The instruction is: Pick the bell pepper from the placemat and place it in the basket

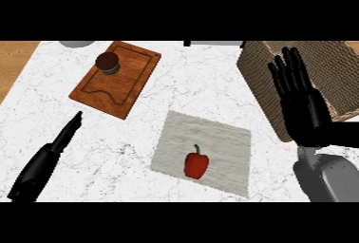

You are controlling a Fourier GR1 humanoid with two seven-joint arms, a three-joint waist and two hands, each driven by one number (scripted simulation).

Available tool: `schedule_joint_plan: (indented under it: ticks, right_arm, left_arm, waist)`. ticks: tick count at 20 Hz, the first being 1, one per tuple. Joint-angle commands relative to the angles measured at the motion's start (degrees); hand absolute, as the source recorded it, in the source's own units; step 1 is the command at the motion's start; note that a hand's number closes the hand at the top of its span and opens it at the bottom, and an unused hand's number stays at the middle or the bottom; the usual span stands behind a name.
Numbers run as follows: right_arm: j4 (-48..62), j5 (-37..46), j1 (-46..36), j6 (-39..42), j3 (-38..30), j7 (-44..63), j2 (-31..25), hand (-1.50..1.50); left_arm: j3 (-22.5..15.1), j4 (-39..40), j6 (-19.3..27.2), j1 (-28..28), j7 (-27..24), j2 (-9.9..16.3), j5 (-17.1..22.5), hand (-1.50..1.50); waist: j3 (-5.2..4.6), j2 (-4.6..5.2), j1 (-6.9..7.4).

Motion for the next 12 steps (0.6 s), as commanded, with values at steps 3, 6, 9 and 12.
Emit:
schedule_joint_plan:
  ticks: [3, 6, 9, 12]
  right_arm:
    - [6.9, 0.8, -6.6, 4.6, -3.0, -5.1, -0.5, 1.5]
    - [10.8, 1.2, -8.8, 8.2, -3.7, -12.1, 0.3, 1.5]
    - [4.8, 23.2, -9.0, 10.1, 16.1, -10.8, -7.1, -1.5]
    - [7.5, 35.4, -8.3, -2.5, 25.4, -10.7, 3.1, -1.5]
  left_arm:
    - [6.2, 3.9, 0.2, -5.8, 7.9, -3.4, 6.9, 0.0]
    - [10.7, 7.8, 3.2, -10.9, 14.9, -5.7, 11.6, 0.0]
    - [7.5, 6.3, 2.5, -7.8, 14.9, -7.0, 11.5, 0.0]
    - [9.6, 9.0, 1.6, -11.0, 16.8, -6.4, 13.2, 0.0]
  waist:
    - [1.94, 0.22, -0.12]
    - [2.01, 0.73, 0.07]
    - [1.56, 0.15, 1.71]
    - [1.68, 0.12, 0.76]
